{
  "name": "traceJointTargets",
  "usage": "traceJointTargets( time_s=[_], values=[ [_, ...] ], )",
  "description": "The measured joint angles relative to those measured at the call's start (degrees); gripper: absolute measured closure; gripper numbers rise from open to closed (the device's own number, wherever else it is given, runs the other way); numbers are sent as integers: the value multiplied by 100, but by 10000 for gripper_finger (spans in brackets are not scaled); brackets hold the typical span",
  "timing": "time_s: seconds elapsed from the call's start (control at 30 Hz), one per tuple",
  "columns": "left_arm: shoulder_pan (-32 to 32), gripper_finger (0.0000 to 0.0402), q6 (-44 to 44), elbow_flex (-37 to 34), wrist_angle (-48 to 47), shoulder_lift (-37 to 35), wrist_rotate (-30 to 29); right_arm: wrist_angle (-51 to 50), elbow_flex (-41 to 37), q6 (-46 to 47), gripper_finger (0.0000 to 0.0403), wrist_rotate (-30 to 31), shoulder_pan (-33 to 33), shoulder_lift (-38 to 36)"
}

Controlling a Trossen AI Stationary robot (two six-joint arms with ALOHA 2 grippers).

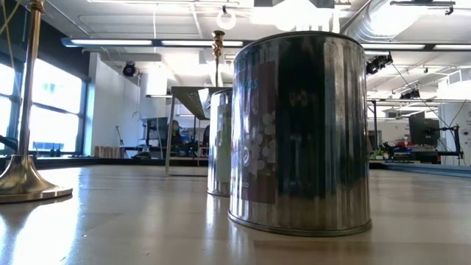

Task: Pick & Place candle stick holders
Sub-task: Put the brown scented candle on the shelf aligned with the other green scented candle

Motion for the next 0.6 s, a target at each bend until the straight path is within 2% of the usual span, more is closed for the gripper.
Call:
traceJointTargets(
  time_s=[0.1,0.23,0.43,0.6],
  values=[
    [0,43,0,0,1,0,0,31,2,-95,7,-50,-30,0],
    [0,43,0,0,2,0,-2,-221,-3,277,7,-2,-25,56],
    [0,43,0,0,2,0,-2,-148,-568,1026,5,-64,116,149],
    [0,43,-1,0,0,0,-2,227,-1215,1847,4,-923,143,157]
  ],
)
